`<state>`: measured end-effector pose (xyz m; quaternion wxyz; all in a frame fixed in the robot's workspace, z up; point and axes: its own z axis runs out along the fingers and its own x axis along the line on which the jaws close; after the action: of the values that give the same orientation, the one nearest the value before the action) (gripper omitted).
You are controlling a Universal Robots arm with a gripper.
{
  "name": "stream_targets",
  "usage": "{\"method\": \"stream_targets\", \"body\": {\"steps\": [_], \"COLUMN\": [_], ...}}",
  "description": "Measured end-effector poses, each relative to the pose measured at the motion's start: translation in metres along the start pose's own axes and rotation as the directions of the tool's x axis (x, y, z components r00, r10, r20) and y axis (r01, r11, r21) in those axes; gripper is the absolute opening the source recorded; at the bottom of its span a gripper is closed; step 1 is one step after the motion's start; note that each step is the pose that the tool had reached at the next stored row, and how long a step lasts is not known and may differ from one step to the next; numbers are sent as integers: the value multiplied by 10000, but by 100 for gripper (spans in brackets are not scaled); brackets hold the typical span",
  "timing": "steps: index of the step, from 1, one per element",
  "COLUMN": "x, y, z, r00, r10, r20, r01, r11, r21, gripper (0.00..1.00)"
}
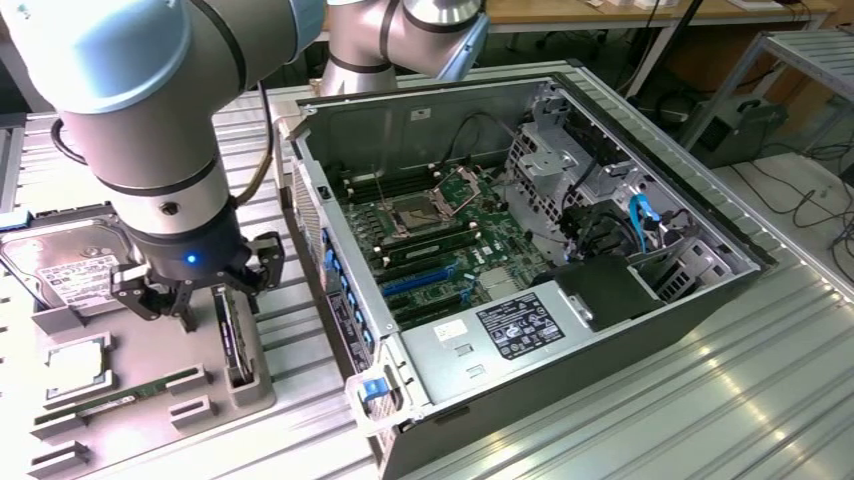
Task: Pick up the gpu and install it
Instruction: 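Pick up the gpu and move the gpu toward the slot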
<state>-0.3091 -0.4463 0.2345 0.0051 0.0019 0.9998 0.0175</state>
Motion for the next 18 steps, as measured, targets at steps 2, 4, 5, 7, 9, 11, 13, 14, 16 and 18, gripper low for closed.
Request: {"method": "stream_targets", "body": {"steps": [2, 4, 5, 7, 9, 11, 13, 14, 16, 18], "x": [0, 1, 0, 0, 0, 1, 0, 0, 0, 0], "y": [-8, -12, -13, -16, -19, -20, -20, -20, -20, -20], "z": [16, 28, 34, 55, 72, 84, 85, 85, 86, 87], "r00": [10000, 10000, 10000, 10000, 10000, 10000, 10000, 10000, 10000, 10000], "r10": [0, 1, 0, 0, 0, 0, 0, 0, 0, 0], "r20": [2, 0, 0, 1, 1, -1, -3, -2, 0, 0], "r01": [0, -1, 0, 0, 0, 0, 0, 0, 0, 0], "r11": [10000, 10000, 10000, 10000, 10000, 10000, 10000, 10000, 10000, 10000], "r21": [-2, 0, 0, -1, -1, 1, 3, 2, 0, 0], "gripper": [66, 66, 66, 66, 66, 66, 66, 66, 58, 51]}}
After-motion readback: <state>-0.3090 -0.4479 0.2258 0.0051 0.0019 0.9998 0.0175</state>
